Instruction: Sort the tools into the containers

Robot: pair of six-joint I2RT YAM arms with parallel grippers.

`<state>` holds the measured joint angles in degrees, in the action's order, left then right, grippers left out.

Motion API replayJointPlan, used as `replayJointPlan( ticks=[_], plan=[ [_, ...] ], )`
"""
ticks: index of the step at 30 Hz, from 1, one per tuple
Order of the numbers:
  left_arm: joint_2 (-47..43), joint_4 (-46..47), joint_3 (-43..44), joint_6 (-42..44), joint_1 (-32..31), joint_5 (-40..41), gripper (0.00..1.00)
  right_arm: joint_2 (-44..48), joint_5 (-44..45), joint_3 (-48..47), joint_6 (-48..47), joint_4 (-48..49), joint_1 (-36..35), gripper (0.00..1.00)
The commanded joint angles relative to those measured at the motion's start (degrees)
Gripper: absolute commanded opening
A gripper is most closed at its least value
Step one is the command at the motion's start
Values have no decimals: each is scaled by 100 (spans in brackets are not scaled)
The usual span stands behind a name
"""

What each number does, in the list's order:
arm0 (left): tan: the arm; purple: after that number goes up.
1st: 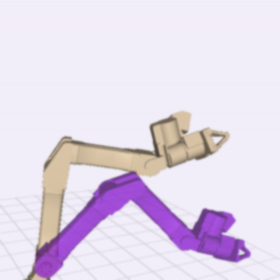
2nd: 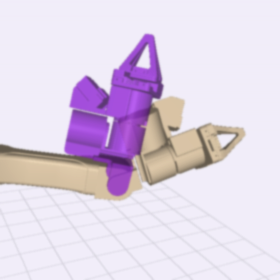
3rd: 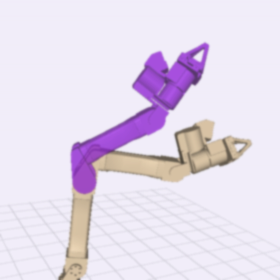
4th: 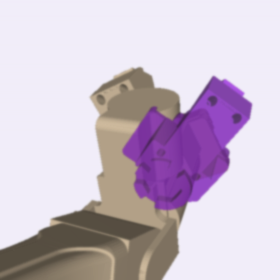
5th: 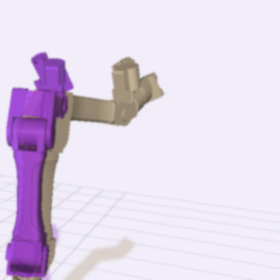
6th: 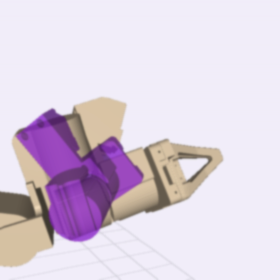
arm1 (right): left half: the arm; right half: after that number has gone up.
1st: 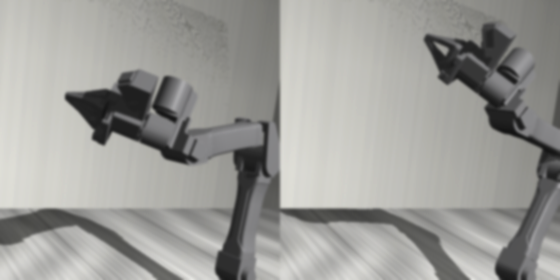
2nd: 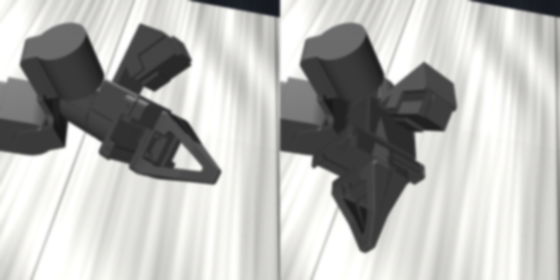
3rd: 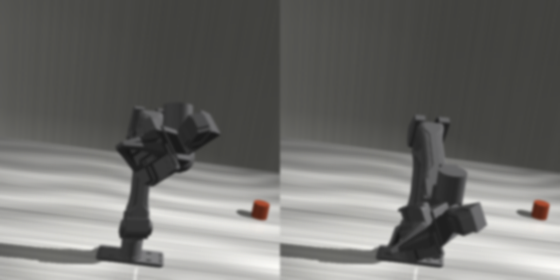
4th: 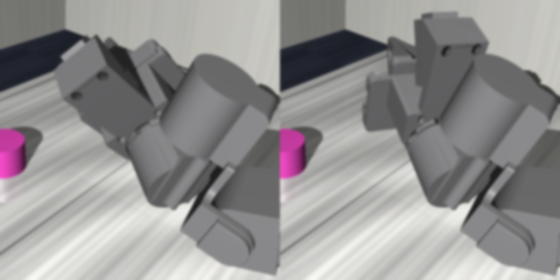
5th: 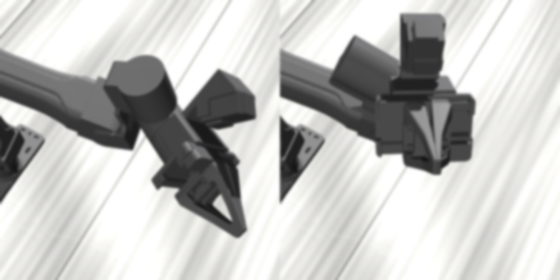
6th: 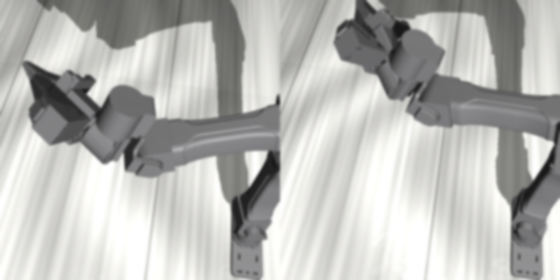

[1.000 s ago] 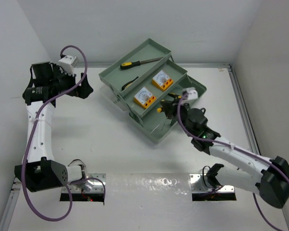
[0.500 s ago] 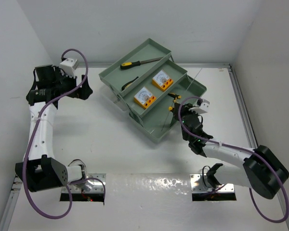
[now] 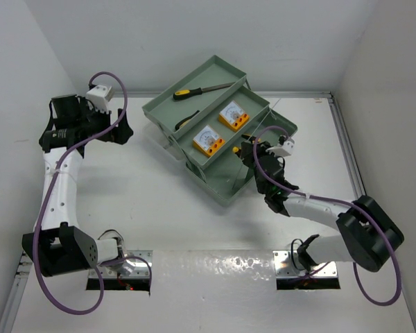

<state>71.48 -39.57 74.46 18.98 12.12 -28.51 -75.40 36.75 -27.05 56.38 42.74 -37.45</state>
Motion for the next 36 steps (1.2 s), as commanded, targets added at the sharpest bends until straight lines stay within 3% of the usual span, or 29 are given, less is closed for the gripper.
replayJointPlan(
  ticks=[1, 3, 7, 12, 15, 20, 23, 24, 25, 27, 33, 36],
  plan=[
    [-126, 222, -10, 26, 80, 3, 100, -89, -133, -108, 574, 305, 28, 16],
    [-117, 231, -19, 35, 71, 4, 100, -133, -186, -20, 698, 393, 36, 24],
    [-117, 274, -63, 18, 80, -23, 100, -274, -475, -37, 787, 428, 28, 26],
    [-117, 292, -107, 35, 80, 3, 100, -371, -521, -3, 621, 472, 27, 64],
    [-117, 327, -142, 44, 80, 56, 100, -240, -424, 68, 401, 481, 28, 73],
    [14, 854, -379, -122, 80, 100, 100, 147, -650, -185, -1004, 228, 36, 70],
    [592, 1188, -362, -368, 80, 144, 97, 420, -1029, -529, -1830, -475, 27, 53],
    [760, 1337, -257, -552, 80, 179, 91, 560, -1091, -617, -2189, -703, 27, 44],
    [1145, 1408, -187, -728, 80, 153, 87, 622, -1143, -765, -2332, -1123, 27, 41],
    [1542, 1601, 102, -886, 80, 118, 78, 780, -1109, -811, -2604, -1434, 36, 40],
    [2940, 1795, 911, -1396, 63, -286, 76, 1536, -364, -460, -3071, -1918, 62, 46],
    [3301, 1926, 1105, -1547, 19, -418, 76, 1774, -606, -380, -3063, -2234, 413, 44]
  ],
)
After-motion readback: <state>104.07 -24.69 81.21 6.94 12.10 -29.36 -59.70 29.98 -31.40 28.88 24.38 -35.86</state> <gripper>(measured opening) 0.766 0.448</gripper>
